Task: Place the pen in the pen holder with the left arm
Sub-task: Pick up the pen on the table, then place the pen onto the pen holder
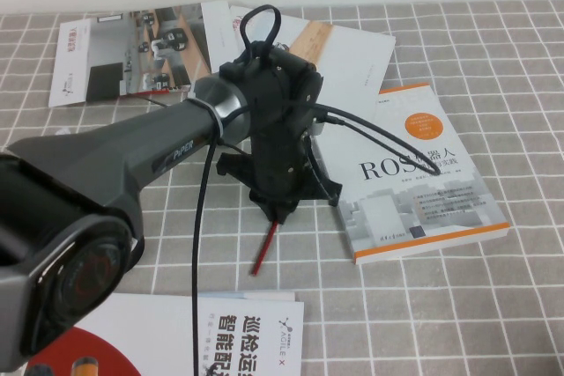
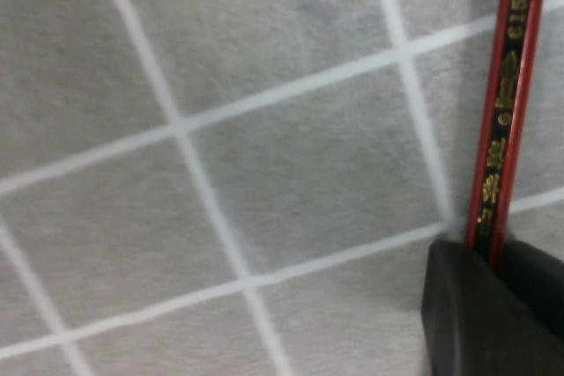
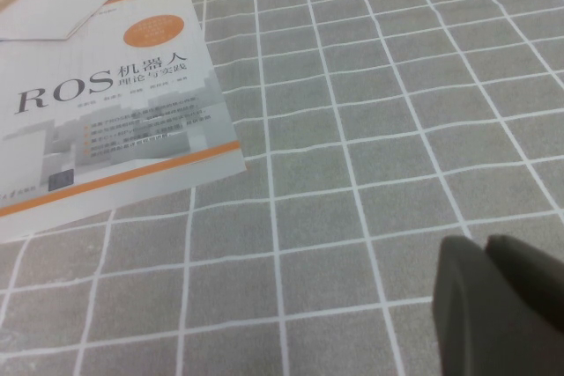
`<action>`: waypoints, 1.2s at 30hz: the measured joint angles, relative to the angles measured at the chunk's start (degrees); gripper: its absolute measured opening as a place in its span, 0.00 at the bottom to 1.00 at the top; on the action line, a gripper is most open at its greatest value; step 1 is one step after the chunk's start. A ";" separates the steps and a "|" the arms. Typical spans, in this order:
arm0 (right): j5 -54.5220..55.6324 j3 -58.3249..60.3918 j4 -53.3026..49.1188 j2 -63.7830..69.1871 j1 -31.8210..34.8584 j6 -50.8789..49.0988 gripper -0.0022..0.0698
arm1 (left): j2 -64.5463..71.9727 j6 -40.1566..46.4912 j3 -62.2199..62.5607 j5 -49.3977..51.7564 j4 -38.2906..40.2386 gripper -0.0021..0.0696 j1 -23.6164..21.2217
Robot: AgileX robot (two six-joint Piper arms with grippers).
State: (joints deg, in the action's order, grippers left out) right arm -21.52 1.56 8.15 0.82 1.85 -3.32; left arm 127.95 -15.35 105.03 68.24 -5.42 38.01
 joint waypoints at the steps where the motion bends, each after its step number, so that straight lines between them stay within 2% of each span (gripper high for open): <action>1: 0.00 0.00 0.00 0.00 0.00 0.00 0.01 | 0.00 0.15 0.00 0.07 -0.66 0.06 0.04; 6: 0.00 0.00 0.00 0.00 0.00 0.00 0.01 | -2.29 1.06 -0.60 0.34 -4.42 0.06 0.00; 11: 0.00 0.00 0.00 0.00 0.00 0.00 0.01 | -10.50 1.71 -3.39 -2.26 -5.07 0.06 -0.14; 19: 0.00 0.00 0.04 0.00 0.00 0.00 0.01 | -28.54 -0.99 -22.65 -14.70 -7.97 0.06 -0.14; 30: 0.00 0.00 0.04 0.00 0.00 0.00 0.01 | -53.92 -15.11 -49.79 -31.95 -21.07 0.06 -0.23; 36: 0.00 0.00 0.04 0.00 0.00 0.00 0.01 | -60.68 -26.84 -55.71 -33.10 -32.63 0.06 -0.23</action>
State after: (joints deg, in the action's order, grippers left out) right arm -21.52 1.56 8.19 0.82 1.85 -3.32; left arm 67.27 -42.19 49.32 35.14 -38.05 37.77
